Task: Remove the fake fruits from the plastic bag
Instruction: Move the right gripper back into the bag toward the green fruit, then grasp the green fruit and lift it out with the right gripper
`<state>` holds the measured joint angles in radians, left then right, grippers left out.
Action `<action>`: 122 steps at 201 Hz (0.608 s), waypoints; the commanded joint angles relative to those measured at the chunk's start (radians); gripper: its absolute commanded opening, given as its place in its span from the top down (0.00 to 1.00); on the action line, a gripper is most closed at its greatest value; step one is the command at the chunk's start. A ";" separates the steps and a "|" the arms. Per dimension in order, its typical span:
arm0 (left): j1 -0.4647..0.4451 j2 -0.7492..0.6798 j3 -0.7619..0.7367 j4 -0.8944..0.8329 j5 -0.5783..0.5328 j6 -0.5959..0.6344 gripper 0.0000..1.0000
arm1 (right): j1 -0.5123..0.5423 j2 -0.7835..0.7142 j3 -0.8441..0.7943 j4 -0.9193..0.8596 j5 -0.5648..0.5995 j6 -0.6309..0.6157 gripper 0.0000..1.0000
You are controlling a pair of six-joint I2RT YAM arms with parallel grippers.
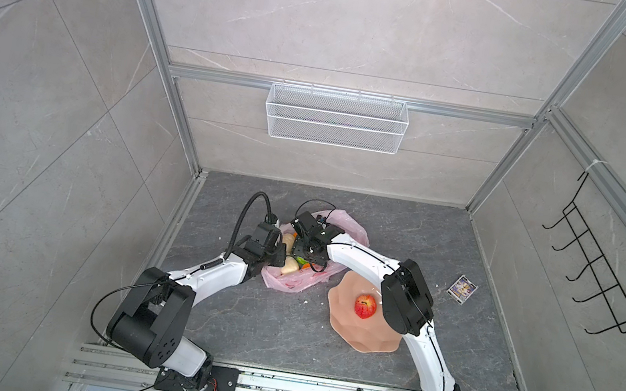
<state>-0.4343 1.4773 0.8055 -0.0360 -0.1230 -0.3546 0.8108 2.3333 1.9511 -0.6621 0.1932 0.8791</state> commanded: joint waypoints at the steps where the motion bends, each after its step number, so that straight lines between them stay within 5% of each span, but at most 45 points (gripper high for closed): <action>1: -0.001 -0.021 0.000 0.022 -0.011 0.013 1.00 | -0.003 0.001 0.026 -0.027 -0.001 -0.010 0.28; 122: -0.002 -0.018 0.000 0.021 -0.015 0.006 1.00 | 0.017 -0.174 -0.075 -0.011 0.022 -0.086 0.29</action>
<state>-0.4343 1.4773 0.8055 -0.0360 -0.1272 -0.3546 0.8173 2.2715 1.9144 -0.6655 0.1940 0.8333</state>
